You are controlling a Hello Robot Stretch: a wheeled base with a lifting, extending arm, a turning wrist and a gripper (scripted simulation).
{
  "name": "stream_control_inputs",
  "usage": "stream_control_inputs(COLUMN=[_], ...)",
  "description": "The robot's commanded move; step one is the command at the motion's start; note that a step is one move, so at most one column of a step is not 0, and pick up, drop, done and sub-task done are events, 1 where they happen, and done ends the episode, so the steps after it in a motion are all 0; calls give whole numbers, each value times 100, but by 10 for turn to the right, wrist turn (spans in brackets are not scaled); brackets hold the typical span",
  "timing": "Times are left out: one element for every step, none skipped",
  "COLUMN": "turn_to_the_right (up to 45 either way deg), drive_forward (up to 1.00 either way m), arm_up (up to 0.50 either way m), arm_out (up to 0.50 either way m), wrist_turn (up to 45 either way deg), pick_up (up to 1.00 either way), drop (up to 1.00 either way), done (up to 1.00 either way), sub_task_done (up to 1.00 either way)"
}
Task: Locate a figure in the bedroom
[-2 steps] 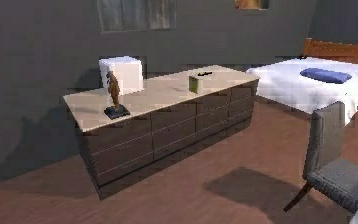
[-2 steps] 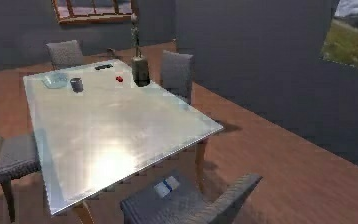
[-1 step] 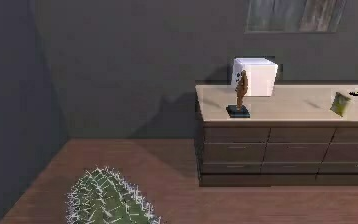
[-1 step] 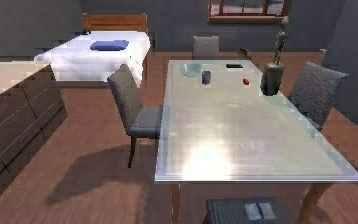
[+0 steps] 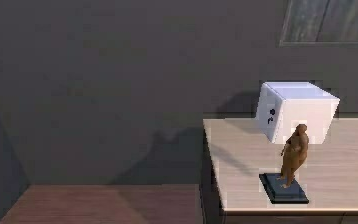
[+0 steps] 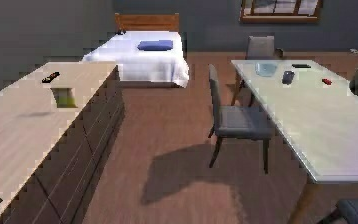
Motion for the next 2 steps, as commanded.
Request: stream_control_inputs(turn_to_the_right=[330,0], drive_forward=[0,0], arm_up=[0,0], arm_out=[0,0], wrist_turn=[0,0], pick_up=[0,0], drop=[0,0], done=[0,100], sub_task_done=[0,0])
